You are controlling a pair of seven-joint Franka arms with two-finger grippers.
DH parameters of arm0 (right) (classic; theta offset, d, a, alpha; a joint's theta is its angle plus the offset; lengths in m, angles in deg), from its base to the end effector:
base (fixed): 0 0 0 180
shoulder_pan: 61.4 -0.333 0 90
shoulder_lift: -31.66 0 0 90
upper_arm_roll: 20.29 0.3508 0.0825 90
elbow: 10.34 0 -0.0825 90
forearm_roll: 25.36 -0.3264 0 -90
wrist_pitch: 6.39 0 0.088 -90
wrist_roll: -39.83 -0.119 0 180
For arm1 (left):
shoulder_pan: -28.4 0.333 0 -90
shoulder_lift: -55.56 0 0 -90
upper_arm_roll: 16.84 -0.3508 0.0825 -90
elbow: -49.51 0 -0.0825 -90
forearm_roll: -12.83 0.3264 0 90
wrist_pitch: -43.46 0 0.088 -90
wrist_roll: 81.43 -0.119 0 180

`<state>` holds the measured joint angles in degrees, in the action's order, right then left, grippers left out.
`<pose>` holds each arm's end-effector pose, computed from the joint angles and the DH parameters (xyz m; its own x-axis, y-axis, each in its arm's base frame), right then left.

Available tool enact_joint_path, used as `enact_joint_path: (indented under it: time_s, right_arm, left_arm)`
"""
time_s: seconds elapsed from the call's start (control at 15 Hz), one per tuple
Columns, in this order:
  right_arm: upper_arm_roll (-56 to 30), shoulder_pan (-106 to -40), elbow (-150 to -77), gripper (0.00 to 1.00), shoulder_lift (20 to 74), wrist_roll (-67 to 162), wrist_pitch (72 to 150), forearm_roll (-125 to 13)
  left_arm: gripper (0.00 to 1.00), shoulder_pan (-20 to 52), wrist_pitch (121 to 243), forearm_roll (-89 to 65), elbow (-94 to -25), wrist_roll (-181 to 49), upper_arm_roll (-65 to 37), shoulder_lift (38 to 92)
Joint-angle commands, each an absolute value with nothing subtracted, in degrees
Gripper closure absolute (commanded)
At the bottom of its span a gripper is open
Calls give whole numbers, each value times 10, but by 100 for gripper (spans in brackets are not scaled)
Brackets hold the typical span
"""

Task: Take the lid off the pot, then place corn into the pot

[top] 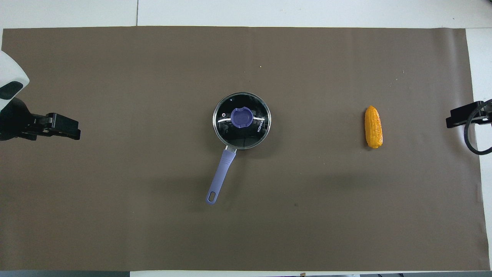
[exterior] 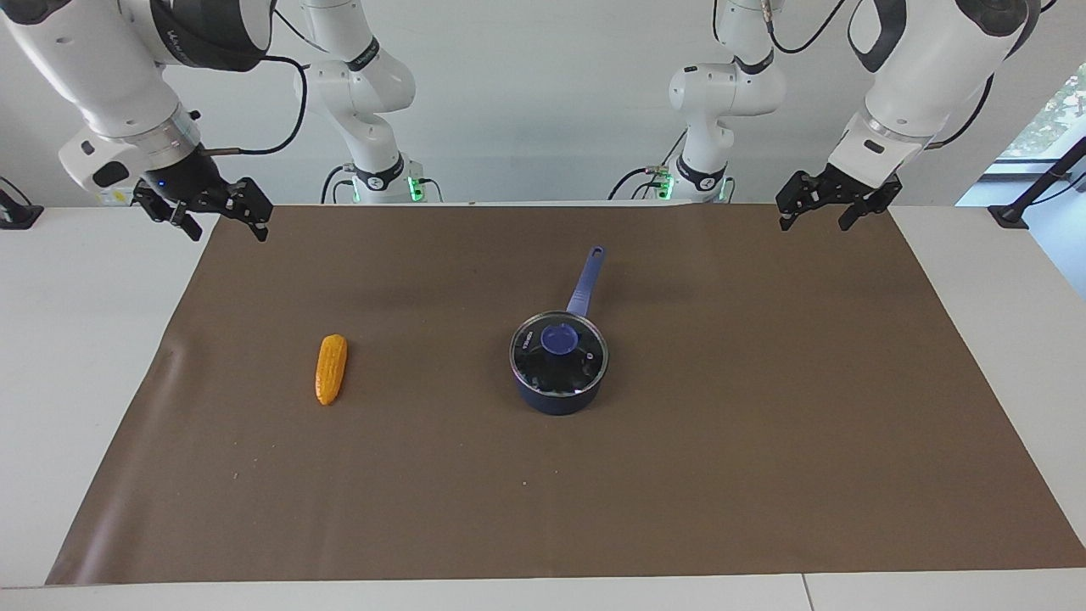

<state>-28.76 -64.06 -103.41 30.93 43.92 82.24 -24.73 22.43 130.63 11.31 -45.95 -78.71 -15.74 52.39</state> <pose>0.4850 -0.0512 0.6294 0.9974 -0.0299 -0.0653 -0.0297 -0.9995 0.0045 0.4654 -0.0613 0.6309 0.9930 -0.0765 -0.0903 -0.0749 -0.9970 0.0212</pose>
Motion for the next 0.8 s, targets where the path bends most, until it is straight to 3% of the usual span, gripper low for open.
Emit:
enact_joint_path:
  time_s: [0.0, 0.47, 0.73]
  right_arm:
    - [-278, -637, -1034, 0, 306, 433, 826, -251]
    - [-278, -636, -1047, 0, 304, 433, 855, -255]
    - [-278, -668, -1111, 0, 308, 419, 932, -258]
  left_arm:
    - [0, 230, 1297, 119, -454, -788, -150, 525]
    - [0, 230, 1326, 111, -472, -775, -149, 519]
    - [0, 166, 1361, 75, -452, -711, -140, 554]
